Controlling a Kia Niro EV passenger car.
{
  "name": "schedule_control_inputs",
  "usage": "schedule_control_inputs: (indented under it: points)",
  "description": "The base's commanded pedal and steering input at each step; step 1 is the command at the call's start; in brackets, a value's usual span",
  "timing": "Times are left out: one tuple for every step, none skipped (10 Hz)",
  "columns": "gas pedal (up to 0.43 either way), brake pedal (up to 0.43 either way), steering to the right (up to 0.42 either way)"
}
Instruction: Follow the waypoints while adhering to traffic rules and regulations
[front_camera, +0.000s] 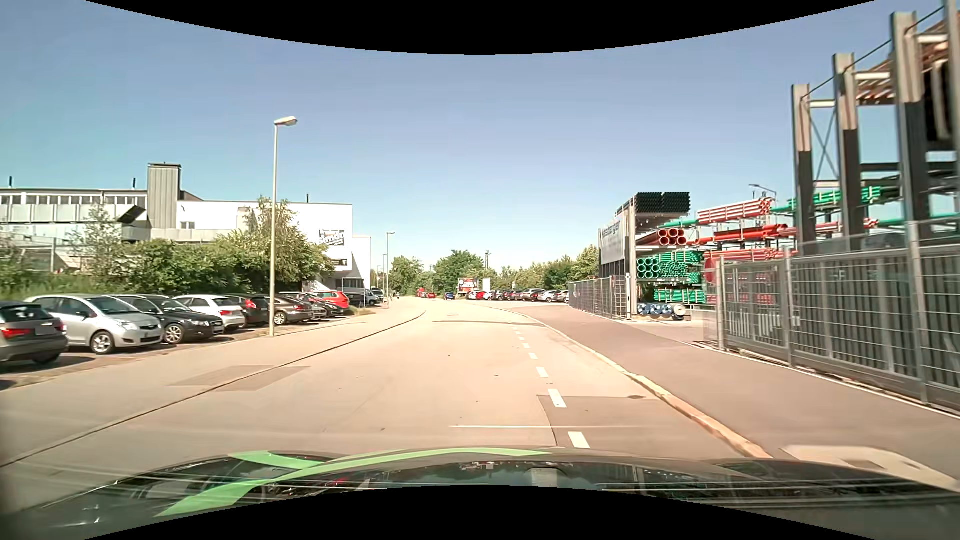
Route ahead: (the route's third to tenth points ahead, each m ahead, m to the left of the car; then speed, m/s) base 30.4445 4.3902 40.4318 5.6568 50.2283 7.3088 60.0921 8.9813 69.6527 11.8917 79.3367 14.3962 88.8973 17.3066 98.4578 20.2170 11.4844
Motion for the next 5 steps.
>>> schedule_control_inputs:
  points:
    - [0.15,0.0,-0.008]
    - [0.157,0.0,-0.009]
    - [0.15,0.0,-0.008]
    - [0.138,0.0,-0.009]
    - [0.138,0.0,-0.011]
